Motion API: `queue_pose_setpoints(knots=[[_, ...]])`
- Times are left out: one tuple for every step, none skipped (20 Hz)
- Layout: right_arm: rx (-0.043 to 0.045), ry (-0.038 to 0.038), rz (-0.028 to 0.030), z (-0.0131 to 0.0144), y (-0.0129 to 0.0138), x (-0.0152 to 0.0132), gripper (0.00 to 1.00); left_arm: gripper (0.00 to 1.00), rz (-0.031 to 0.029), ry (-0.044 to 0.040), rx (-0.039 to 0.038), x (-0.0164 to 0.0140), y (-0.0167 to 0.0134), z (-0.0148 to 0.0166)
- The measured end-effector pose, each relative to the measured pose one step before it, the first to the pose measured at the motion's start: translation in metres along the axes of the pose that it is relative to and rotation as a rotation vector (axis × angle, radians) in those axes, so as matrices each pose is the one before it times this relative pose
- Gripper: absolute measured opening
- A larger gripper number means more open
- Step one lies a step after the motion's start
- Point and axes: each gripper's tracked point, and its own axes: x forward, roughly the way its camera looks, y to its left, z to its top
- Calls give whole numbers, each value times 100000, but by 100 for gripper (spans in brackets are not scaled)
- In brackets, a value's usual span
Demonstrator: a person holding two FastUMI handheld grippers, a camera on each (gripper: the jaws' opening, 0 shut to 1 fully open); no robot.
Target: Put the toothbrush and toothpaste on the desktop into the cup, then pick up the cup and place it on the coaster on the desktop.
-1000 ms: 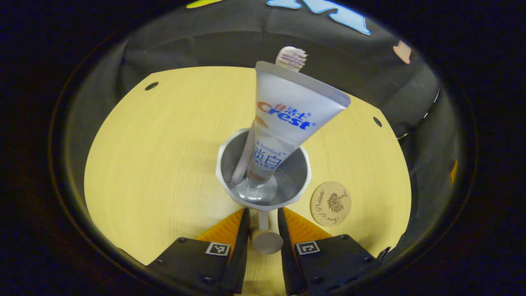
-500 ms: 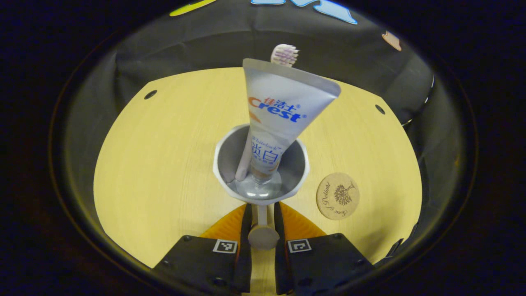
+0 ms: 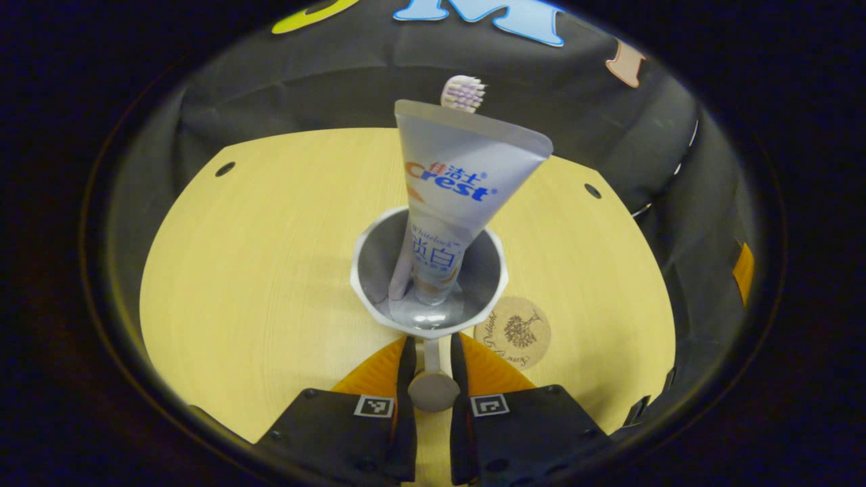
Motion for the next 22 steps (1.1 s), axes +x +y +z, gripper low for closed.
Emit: queue_pose_setpoints(knots=[[-107,-333,-404,35,-84,-117,80,27,-1142,306,564,-41,-765,-61],[-124,-368,-557,143,-167,-193,80,27,-1009,461,590,-35,-700,-237],[-61,-87,-425,3,-208,-128,80,27,-1069,207,357,16,-680,-97],[110,131,-636,-140,-255,-165,80,27,-1119,486,680,-16,-681,-158],[296,-39,-552,-64,-225,-108,80,27,-1017,483,612,-33,-616,-66],[474,59,-477,-55,-267,-200,80,27,-924,795,831,73,-567,-131],[502,-6,-495,-97,-248,-156,80,27,-701,704,491,136,-404,-160],[456,-103,-466,-46,-223,-216,80,26,-741,568,622,143,-689,-188],[328,-111,-629,-49,-261,-155,80,27,-429,652,543,-37,-505,-172],[250,-81,-503,-5,-283,-191,80,27,-236,674,842,76,-402,-167],[241,-90,-447,-60,-236,-254,80,27,-141,938,966,63,-396,-219],[218,-89,-466,22,-306,-258,80,26,-125,1015,896,184,-463,-338],[318,-121,-359,-124,-178,-119,80,25,-259,942,819,66,-473,-227],[405,-134,-276,76,-178,-118,80,25,54,1020,730,293,-310,-379],[457,-76,-277,-36,-259,-190,80,26,200,717,781,60,-244,-183],[487,-6,-147,-44,-267,-109,80,27,344,827,890,250,-303,-137],[480,-113,-62,-20,-245,-97,80,27,471,648,820,156,-125,-126],[414,-26,11,7,-179,-178,80,27,400,571,792,291,-77,-98],[319,-78,-11,-61,-178,-140,80,27,875,423,387,89,9,-121],[198,-80,15,68,-116,-105,80,27,753,-411,858,55,-161,95],[182,27,70,-17,-191,-92,80,25,581,270,-35,139,-27,-22],[157,-85,257,-35,-185,-150,80,26,619,-53,-172,55,-2,41]])
